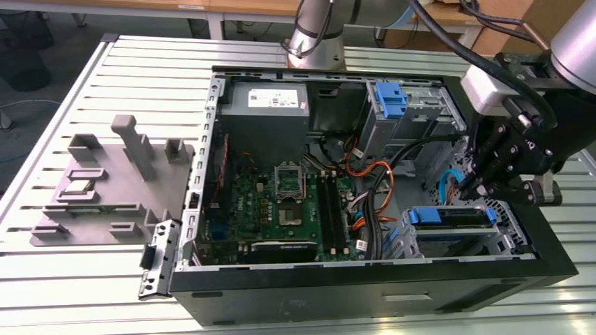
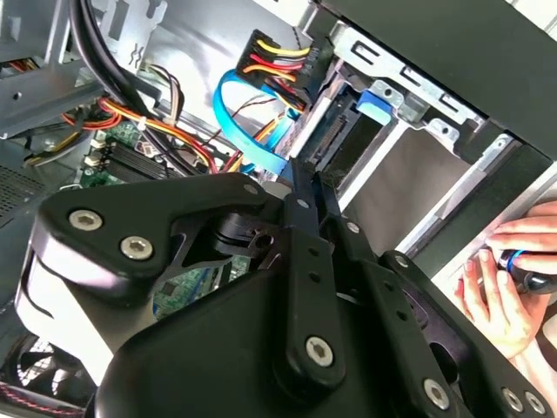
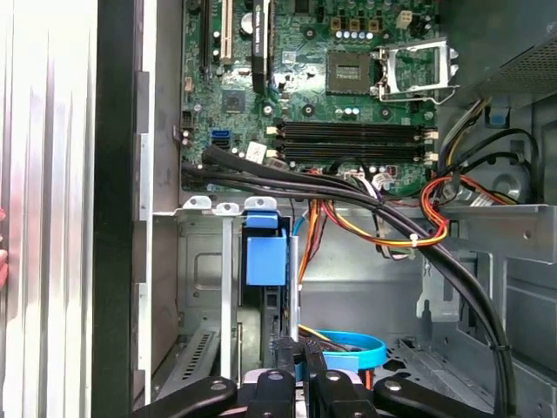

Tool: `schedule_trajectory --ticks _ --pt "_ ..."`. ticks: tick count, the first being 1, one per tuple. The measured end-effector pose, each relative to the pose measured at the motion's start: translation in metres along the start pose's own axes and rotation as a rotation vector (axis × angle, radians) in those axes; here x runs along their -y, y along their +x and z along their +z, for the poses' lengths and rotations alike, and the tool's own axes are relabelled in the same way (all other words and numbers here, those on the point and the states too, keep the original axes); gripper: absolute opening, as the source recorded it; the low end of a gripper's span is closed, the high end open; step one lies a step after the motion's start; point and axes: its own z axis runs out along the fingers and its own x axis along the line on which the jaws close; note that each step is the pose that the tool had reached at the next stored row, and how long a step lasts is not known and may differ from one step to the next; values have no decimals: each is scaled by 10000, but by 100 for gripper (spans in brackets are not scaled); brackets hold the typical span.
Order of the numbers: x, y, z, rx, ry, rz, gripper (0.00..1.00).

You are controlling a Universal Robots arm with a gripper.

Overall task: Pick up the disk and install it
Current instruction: 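Insert the first disk wire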

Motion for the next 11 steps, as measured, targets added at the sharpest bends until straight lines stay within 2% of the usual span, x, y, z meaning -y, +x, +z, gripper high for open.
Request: schedule_trajectory --ticks 11 --pt "-86 62 78 -2 326 -192 16"
